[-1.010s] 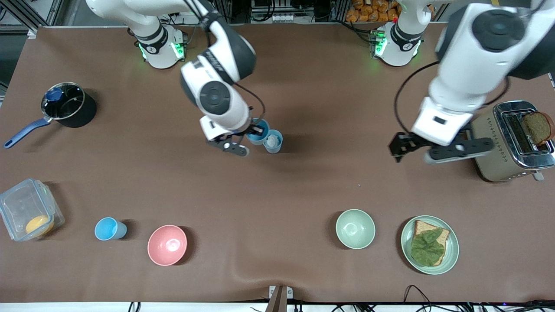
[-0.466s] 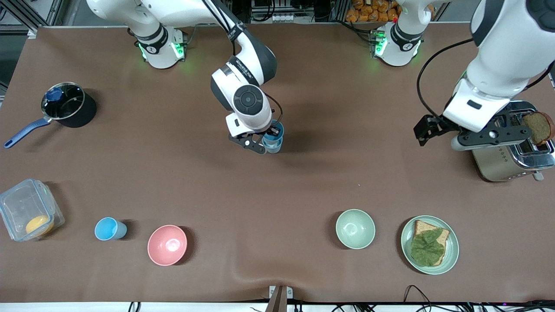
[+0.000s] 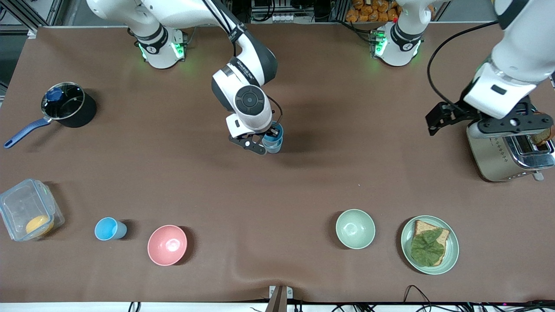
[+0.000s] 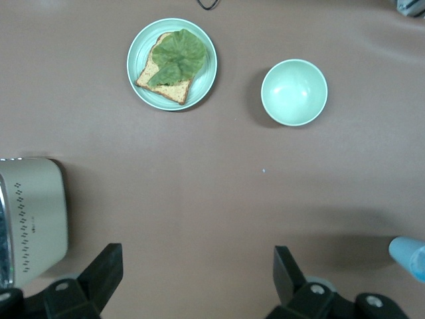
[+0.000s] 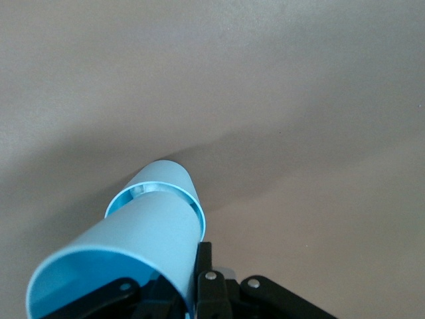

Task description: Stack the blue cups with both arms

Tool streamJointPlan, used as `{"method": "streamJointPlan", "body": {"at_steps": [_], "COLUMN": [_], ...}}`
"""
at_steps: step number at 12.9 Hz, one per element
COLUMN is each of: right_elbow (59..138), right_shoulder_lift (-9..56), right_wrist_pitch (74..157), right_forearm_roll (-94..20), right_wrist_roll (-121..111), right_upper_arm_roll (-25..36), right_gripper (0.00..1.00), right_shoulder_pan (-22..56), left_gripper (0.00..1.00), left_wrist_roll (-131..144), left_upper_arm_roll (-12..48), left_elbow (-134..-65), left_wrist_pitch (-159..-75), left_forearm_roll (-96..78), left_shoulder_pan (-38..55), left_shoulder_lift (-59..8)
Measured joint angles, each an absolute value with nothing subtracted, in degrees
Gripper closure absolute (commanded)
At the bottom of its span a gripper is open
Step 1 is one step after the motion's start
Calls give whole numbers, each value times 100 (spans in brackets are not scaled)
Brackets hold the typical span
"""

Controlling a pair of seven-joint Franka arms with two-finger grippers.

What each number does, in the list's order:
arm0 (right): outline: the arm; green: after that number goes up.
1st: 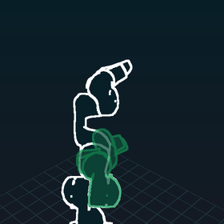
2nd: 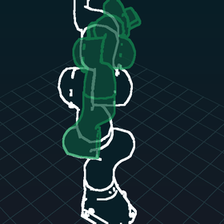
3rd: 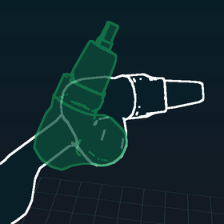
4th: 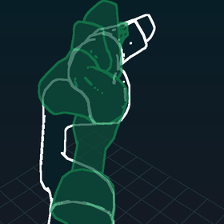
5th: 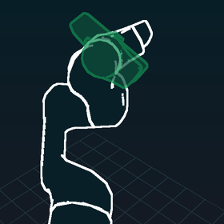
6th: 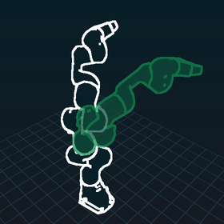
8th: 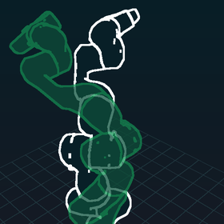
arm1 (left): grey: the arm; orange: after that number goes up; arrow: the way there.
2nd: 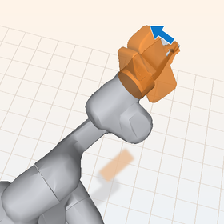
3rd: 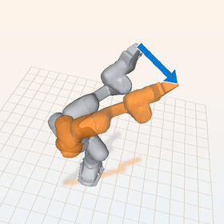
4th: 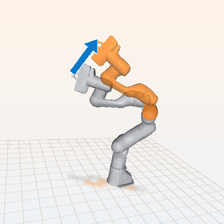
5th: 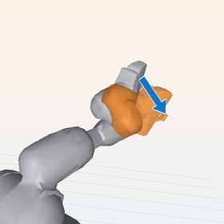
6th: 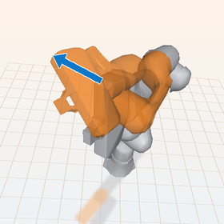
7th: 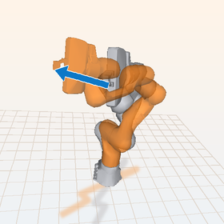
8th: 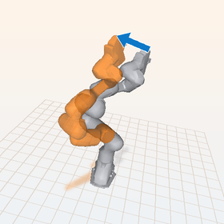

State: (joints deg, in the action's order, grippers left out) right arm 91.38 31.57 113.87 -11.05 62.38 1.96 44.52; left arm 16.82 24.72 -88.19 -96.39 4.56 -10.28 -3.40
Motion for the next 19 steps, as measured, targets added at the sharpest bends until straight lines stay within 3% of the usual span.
{"method": "streamJointPlan", "body": {"at_steps": [7, 9, 17, 19], "right_elbow": [8886, 8867, 8808, 8804], "right_shoulder_lift": [2985, 2730, 1377, 979], "right_wrist_pitch": [11035, 10730, 9397, 9039], "right_forearm_roll": [-662, -529, -512, -507], "right_wrist_roll": [5859, 4903, 868, 196], "right_upper_arm_roll": [476, 527, 581, 324], "right_gripper": [0, 0, 0, 0], "right_shoulder_pan": [4200, 3650, 1018, 364], "left_gripper": [0, 0, 0, 0], "left_wrist_roll": [1236, 1236, 1236, 1236], "left_upper_arm_roll": [1206, 887, 833, 840], "left_elbow": [-8824, -8824, -8821, -8820], "left_wrist_pitch": [-9371, -9337, -9331, -9331], "left_forearm_roll": [429, 429, 429, 428], "left_shoulder_pan": [-91, 203, 229, 235], "left_shoulder_lift": [-139, -109, -75, -53]}}
